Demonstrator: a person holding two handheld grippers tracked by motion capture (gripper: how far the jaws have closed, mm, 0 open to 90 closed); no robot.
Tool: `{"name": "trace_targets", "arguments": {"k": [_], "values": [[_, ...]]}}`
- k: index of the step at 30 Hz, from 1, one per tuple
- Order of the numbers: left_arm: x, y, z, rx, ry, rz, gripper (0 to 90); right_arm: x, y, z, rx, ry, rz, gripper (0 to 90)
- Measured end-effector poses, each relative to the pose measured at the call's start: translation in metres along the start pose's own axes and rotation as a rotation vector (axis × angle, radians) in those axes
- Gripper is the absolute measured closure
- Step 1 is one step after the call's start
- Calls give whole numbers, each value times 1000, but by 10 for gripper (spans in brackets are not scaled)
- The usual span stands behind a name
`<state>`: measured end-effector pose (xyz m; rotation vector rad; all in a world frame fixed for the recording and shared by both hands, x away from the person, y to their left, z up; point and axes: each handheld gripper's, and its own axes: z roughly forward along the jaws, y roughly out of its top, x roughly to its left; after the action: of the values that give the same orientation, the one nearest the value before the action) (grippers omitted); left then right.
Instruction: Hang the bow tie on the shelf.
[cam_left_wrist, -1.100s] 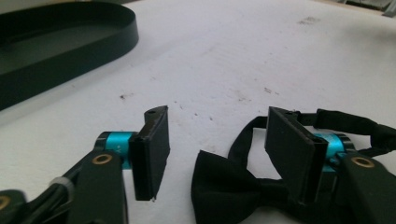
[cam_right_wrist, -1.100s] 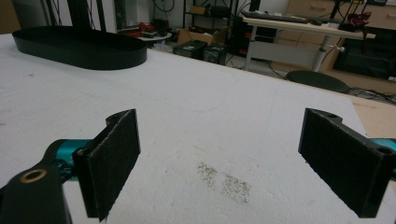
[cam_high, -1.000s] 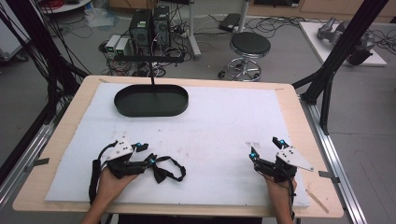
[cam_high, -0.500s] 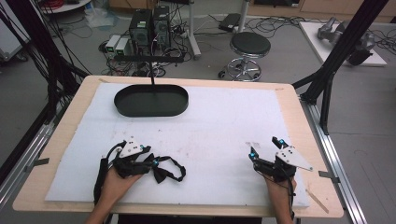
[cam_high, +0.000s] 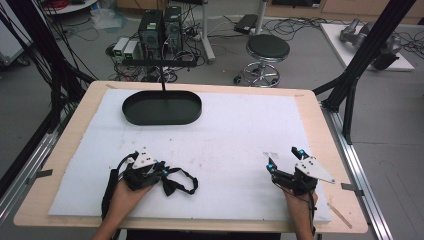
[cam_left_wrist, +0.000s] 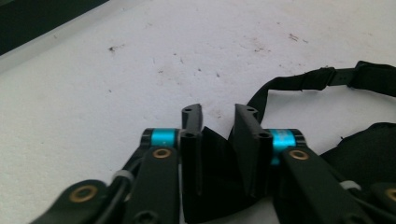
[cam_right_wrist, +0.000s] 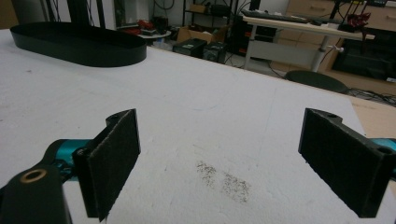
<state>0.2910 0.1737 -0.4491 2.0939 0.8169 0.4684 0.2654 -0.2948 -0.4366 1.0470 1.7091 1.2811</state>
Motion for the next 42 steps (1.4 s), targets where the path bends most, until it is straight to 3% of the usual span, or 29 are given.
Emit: {"name": "trace_targets", "arguments": {"k": [4, 10, 12, 13, 21, 25, 30, 39, 42], "values": [[-1, 0, -1, -2, -1, 5, 845, -1, 0, 0, -3, -2, -4, 119], [2, -2, -5, -40, -3, -34, 862, -2, 0, 0, -4, -1, -5, 119], [3, -2, -8, -66, -4, -50, 862, -2, 0, 0, -3, 1, -6, 119], [5, -1, -13, -109, 2, -54, 862, -2, 0, 0, -4, 0, -5, 119], [15, 2, -28, -196, 27, -50, 862, -1, -1, 1, 2, 2, -1, 119], [23, 7, -38, -228, 42, -18, 862, -1, -1, 1, 3, 1, -1, 119], [37, 16, -47, -276, 30, -21, 862, -1, -1, 1, 7, 1, -1, 119], [67, 37, -61, -286, 6, 44, 861, -1, -1, 2, 10, -1, 1, 119], [80, 42, -66, -287, 3, 39, 862, -1, -1, 2, 14, -1, 1, 119]]}}
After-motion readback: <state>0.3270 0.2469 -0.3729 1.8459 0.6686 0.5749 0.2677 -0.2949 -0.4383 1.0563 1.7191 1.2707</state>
